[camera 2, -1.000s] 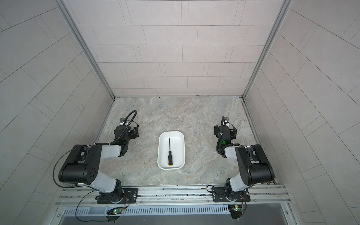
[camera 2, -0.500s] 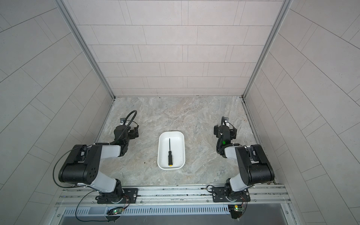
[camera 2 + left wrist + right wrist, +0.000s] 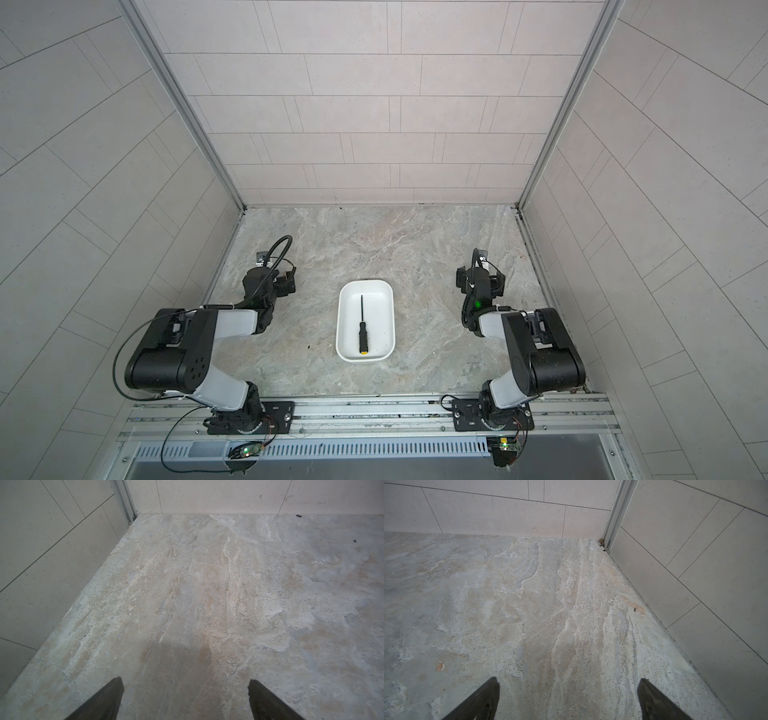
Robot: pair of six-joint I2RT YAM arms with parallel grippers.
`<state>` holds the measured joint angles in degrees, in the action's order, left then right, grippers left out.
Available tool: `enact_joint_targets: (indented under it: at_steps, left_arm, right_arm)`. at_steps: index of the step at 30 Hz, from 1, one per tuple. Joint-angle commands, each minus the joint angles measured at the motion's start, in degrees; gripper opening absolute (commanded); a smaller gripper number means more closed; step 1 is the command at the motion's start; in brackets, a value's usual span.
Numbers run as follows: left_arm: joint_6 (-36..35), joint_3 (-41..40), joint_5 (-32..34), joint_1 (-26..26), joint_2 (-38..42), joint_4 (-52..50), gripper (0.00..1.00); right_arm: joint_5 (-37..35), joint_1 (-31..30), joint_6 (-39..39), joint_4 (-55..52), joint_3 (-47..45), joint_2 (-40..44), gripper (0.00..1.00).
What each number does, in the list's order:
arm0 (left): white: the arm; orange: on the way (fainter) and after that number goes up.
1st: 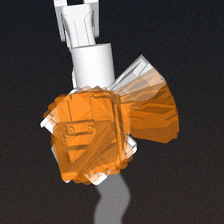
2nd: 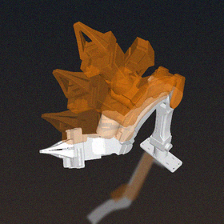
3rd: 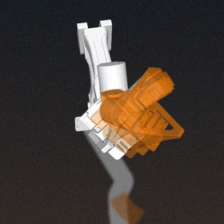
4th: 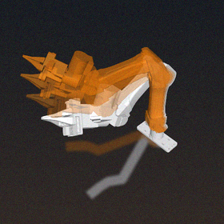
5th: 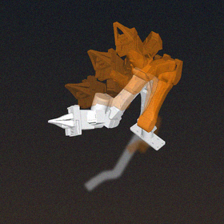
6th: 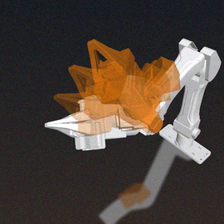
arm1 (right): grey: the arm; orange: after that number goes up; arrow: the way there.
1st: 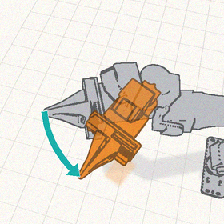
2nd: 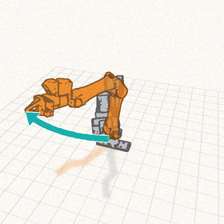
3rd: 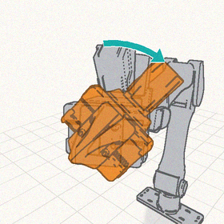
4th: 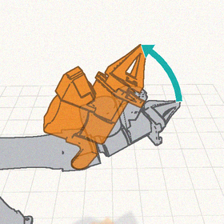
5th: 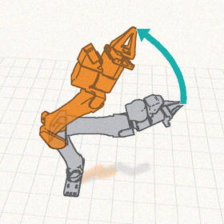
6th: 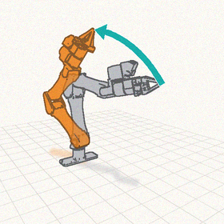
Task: Put the screwdriver in the bin
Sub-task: Reset both arms
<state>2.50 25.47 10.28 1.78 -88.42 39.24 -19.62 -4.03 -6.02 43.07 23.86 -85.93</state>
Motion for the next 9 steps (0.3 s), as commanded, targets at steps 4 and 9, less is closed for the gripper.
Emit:
enact_joint_targets:
  at_steps: [4, 9]
  left_arm:
    - [-0.6, 1.0, 0.5, 0.3, 0.1, 1.0, 1.0]
    - [-0.7, 0.5, 0.4, 0.4, 0.7, 1.4, 1.0]
  right_arm:
    - [-0.4, -0.2, 0.4, 0.3, -0.1, -0.6, 0.99]
    - [-0.4, -0.2, 0.5, 0.4, -0.3, -0.5, 0.99]
